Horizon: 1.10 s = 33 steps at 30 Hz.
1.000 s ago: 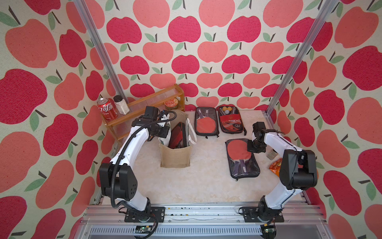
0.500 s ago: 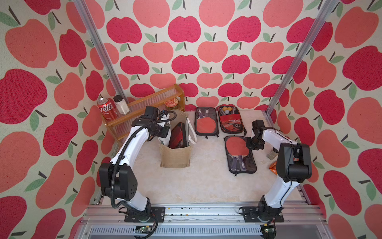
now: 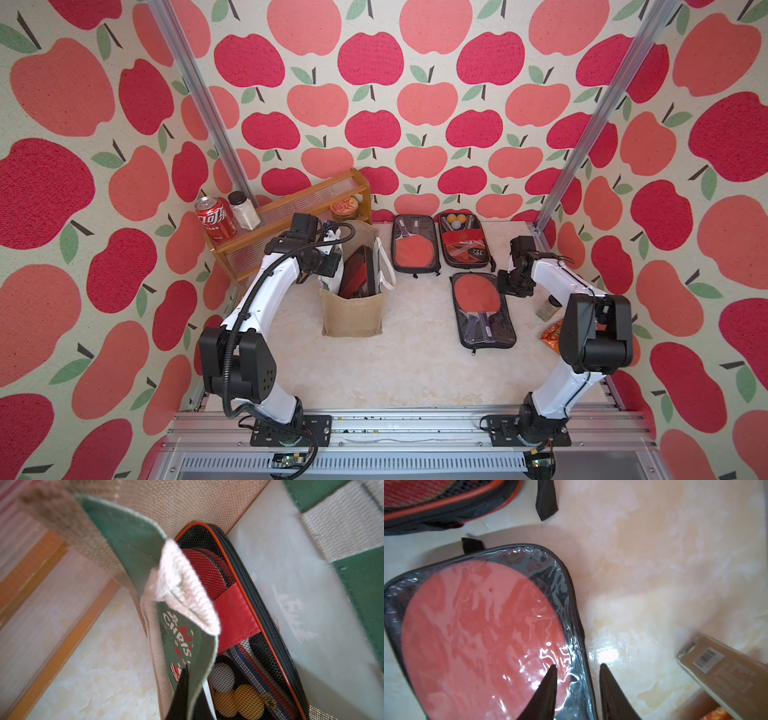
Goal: Remove the ping pong set from the canvas bag
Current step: Place the ping pong set at the center of the board, then pick up the ping pong set from the canvas bag.
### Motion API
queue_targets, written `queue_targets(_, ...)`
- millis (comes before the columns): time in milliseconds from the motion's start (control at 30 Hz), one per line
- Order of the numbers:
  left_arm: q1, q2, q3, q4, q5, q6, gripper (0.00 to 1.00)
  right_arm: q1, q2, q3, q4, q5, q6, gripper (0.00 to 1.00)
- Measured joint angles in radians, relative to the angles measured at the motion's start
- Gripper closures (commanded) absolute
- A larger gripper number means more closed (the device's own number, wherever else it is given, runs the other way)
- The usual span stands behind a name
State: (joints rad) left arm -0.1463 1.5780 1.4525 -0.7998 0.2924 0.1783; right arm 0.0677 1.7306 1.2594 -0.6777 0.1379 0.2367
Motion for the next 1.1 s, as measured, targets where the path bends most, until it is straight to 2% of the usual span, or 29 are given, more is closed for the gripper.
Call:
queue_targets(200,0.001,0.000,0.000,0.000,0.000,0.000,1.00,0.075,-0.078,0.056,-0.042,0.023,0.002,0.58)
queue_targets(600,0.001,0.000,0.000,-0.003,0.004,0.000,1.00,0.307,-0.109,0.269,-0.106,0.037,0.047,0.38)
queue_targets(967,-0.002,0.000,0.004,-0.006,0.012,0.000,1.00,0.463,-0.035,0.510,-0.149,0.026,0.079,0.27)
queue_targets(1100,-0.008,0.000,0.014,-0.015,0.012,0.000,1.00,0.517,0.007,0.592,-0.154,0.010,0.096,0.26)
